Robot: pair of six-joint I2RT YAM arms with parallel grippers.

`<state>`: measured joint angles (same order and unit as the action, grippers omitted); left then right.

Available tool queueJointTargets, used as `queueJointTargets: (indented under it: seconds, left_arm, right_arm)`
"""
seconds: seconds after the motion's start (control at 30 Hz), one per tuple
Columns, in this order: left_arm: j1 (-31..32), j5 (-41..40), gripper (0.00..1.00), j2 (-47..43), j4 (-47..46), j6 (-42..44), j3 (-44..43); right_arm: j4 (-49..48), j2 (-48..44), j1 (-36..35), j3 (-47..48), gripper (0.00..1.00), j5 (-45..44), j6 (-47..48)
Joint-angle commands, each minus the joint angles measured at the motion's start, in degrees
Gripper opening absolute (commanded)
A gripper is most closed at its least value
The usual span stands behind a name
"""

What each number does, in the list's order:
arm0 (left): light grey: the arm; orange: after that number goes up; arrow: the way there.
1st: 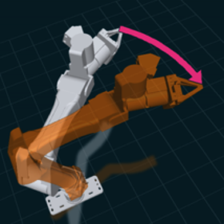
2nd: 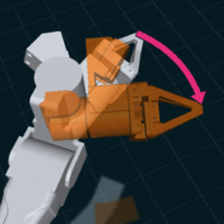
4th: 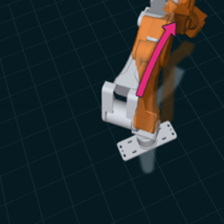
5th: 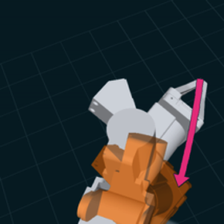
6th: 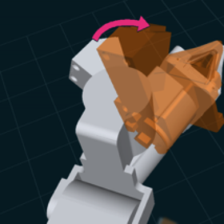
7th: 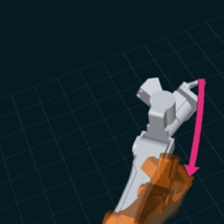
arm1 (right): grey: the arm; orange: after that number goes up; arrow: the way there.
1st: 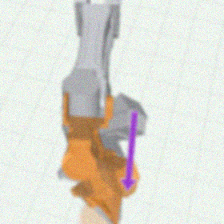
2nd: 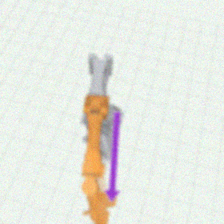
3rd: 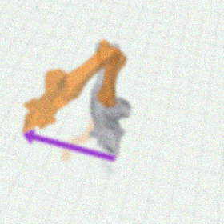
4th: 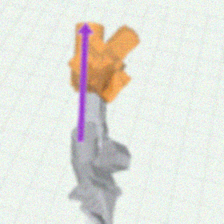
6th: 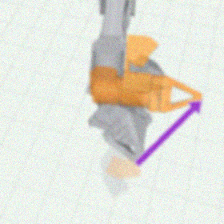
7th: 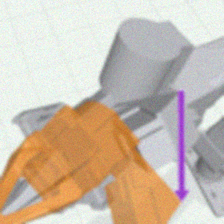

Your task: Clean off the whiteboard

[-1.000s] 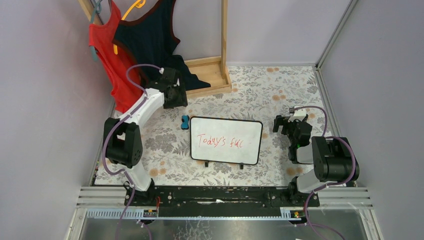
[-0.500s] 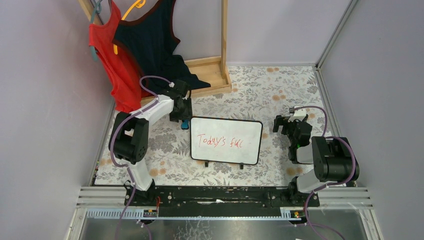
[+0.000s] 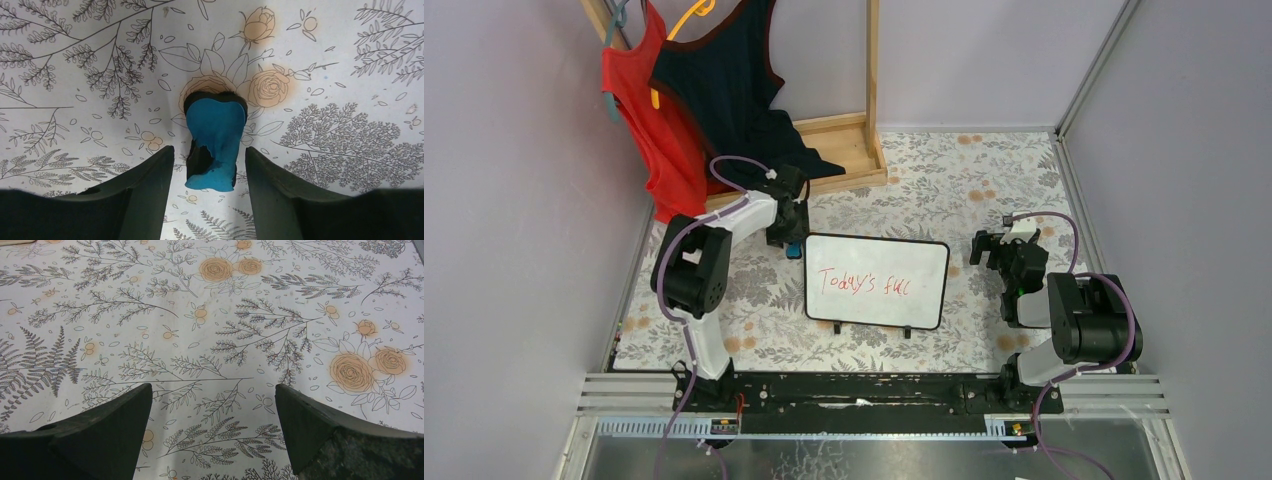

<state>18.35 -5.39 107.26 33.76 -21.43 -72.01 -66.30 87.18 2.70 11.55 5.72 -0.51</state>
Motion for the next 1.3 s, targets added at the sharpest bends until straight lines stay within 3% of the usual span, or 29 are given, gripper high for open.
queueJointTargets:
  seconds: [0.0,0.23,0.83,1.0,1.13,1.27]
  left_arm:
    - [-0.1,-1.0,0.53,0.8,-2.5,-0.1,0.2]
    - [-0.3,-2.1,0.46,2.1,-1.7,0.8,-0.6]
    - [-0.7,-0.5,0.41,3.6,-4.2,1.3,1.1]
    - [-0.7,0.2,0.25,3.2,-4.5,1.5,1.3]
    - [-0.6,-0.6,0.0,1.2,-4.0,1.6,1.4]
    - [-0.7,-2.2,0.0,-1.9,-3.1,1.8,1.2]
  right_arm:
    - [-3.4,-0.4,0.2,1.1,0.99,0.9,-0.3]
    - [-3.4,-0.4,0.2,1.2,0.99,0.9,-0.2]
    - [-3.4,-0.4,0.2,1.2,0.99,0.9,-0.3]
    - [-3.4,-0.4,0.2,1.1,0.99,0.9,-0.3]
    - [-3.4,-0.4,0.2,1.1,0.99,0.9,-0.3]
    - [-3.4,-0.4,0.2,1.2,0.99,0.9,-0.3]
